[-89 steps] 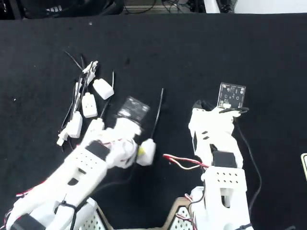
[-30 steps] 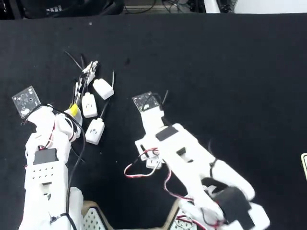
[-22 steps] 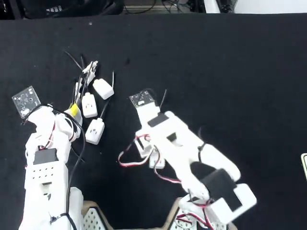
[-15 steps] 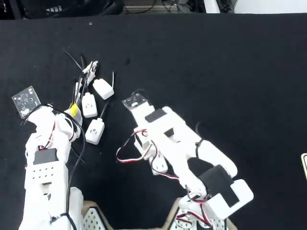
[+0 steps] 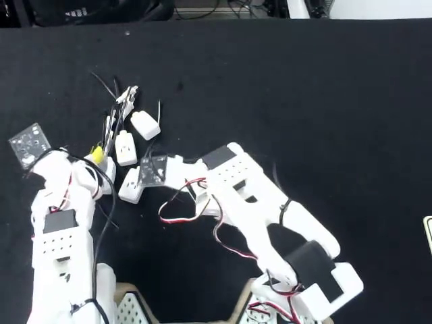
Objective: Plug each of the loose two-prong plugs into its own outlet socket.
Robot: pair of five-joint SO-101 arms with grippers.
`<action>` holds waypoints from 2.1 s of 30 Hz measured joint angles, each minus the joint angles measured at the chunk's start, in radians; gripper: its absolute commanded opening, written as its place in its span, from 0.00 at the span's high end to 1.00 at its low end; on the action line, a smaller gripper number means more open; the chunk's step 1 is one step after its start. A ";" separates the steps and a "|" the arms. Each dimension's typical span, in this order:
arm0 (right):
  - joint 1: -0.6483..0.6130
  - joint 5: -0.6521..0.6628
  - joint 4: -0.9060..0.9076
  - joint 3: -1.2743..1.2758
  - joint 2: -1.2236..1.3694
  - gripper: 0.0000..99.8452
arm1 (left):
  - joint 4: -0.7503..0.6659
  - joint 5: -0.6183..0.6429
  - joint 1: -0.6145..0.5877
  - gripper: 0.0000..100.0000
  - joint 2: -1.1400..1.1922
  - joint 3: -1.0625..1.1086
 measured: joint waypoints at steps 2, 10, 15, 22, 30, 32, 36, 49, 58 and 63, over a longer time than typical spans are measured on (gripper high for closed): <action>0.000 -0.103 0.000 0.000 -0.002 0.77 | 0.000 0.000 -0.014 0.79 0.000 0.000; 0.000 -0.261 0.100 0.000 -0.212 0.77 | 0.000 0.000 -0.020 0.79 0.000 0.000; 0.044 -0.278 0.175 0.135 -0.450 0.77 | 0.000 0.000 -0.020 0.79 0.000 0.000; 0.057 -0.230 -0.080 0.516 -0.535 0.77 | 0.000 0.000 -0.020 0.79 0.000 0.000; 0.087 -0.158 -0.169 0.528 -0.422 0.78 | 0.000 0.000 -0.020 0.79 0.000 0.000; 0.114 -0.100 -0.169 0.499 -0.350 0.85 | 0.000 0.000 -0.020 0.79 0.000 0.000; 0.140 0.002 -0.133 0.433 -0.262 0.97 | 0.000 0.000 -0.020 0.79 0.000 0.000; 0.083 0.206 0.195 0.311 -0.655 0.99 | 0.009 0.000 -0.094 0.79 0.000 0.000; -0.044 0.310 -0.035 0.494 -0.663 0.99 | 0.206 0.000 -0.175 0.79 0.000 -0.120; -0.048 0.226 -0.227 0.503 -0.514 0.99 | 0.216 0.000 -0.175 0.79 0.000 -0.124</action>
